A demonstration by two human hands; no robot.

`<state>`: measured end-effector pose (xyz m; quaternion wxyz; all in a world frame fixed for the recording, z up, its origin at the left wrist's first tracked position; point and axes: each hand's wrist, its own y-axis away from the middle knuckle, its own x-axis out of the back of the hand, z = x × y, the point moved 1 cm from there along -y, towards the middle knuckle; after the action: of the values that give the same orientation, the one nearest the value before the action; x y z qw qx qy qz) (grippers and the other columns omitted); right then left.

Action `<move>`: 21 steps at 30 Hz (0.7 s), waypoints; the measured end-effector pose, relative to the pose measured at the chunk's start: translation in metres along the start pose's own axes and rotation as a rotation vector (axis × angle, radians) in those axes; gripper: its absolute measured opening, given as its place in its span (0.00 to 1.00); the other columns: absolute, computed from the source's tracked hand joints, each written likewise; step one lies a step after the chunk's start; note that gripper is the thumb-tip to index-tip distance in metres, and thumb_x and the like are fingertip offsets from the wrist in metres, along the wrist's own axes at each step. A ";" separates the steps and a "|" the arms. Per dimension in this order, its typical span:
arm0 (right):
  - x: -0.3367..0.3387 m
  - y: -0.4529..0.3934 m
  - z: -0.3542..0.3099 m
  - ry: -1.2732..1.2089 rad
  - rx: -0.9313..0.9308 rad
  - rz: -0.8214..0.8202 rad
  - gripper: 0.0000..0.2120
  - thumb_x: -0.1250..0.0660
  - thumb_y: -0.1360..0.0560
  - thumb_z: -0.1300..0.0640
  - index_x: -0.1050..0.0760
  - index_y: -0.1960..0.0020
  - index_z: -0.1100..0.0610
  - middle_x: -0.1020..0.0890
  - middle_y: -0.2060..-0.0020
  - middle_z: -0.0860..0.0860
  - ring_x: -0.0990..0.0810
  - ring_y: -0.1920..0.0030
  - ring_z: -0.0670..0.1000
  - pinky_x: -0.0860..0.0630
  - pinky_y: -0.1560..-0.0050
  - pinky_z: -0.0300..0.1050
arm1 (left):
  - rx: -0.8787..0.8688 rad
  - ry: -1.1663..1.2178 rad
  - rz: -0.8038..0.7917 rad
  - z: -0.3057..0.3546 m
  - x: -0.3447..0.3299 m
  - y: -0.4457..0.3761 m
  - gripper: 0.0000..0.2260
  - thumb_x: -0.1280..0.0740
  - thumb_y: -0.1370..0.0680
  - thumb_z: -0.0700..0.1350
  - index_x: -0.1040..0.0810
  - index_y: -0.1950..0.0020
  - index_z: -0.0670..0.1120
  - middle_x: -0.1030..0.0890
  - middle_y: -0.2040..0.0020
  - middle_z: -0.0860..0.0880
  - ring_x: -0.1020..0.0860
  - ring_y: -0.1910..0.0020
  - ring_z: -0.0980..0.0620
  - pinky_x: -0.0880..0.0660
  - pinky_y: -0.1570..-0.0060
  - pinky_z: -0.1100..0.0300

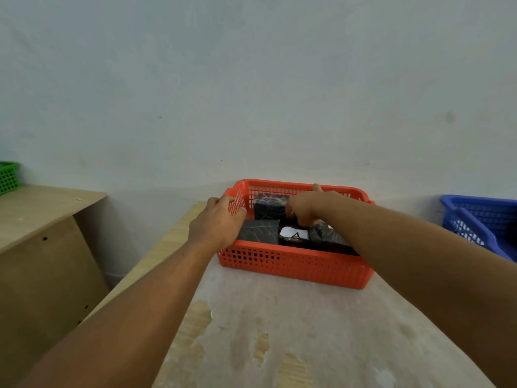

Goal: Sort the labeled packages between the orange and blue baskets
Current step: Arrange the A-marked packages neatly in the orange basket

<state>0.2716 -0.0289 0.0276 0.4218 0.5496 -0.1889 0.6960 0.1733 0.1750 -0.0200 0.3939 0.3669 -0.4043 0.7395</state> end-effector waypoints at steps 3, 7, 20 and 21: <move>-0.008 -0.009 0.000 0.021 0.050 -0.058 0.25 0.37 0.24 0.61 0.28 0.29 0.44 0.21 0.40 0.48 0.26 0.38 0.55 0.44 0.37 0.64 | 0.004 0.014 0.004 0.000 -0.002 -0.001 0.29 0.49 0.25 0.68 0.38 0.27 0.57 0.31 0.31 0.48 0.25 0.40 0.44 0.28 0.51 0.49; -0.007 -0.013 0.001 0.038 0.083 -0.070 0.17 0.33 0.23 0.53 0.25 0.35 0.46 0.20 0.46 0.47 0.27 0.47 0.53 0.40 0.43 0.59 | 0.001 0.021 0.019 0.001 -0.001 0.000 0.30 0.50 0.26 0.68 0.37 0.28 0.57 0.30 0.31 0.48 0.25 0.41 0.45 0.30 0.54 0.50; 0.004 -0.008 0.019 -0.388 -0.142 0.341 0.11 0.33 0.28 0.62 0.30 0.47 0.53 0.24 0.54 0.53 0.27 0.53 0.55 0.35 0.52 0.49 | -0.003 0.034 0.035 0.003 0.002 0.004 0.28 0.49 0.24 0.67 0.36 0.28 0.56 0.30 0.31 0.47 0.25 0.39 0.44 0.29 0.51 0.49; 0.006 -0.006 0.022 -0.465 -0.169 0.357 0.12 0.34 0.27 0.63 0.30 0.45 0.54 0.24 0.53 0.53 0.26 0.53 0.56 0.34 0.53 0.49 | -0.004 0.036 0.038 0.003 0.002 0.004 0.28 0.49 0.24 0.67 0.36 0.28 0.56 0.30 0.31 0.47 0.25 0.39 0.44 0.29 0.51 0.49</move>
<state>0.2900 -0.0393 0.0388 0.2827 0.6152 -0.4311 0.5965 0.1696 0.1709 -0.0185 0.3878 0.3451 -0.4054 0.7524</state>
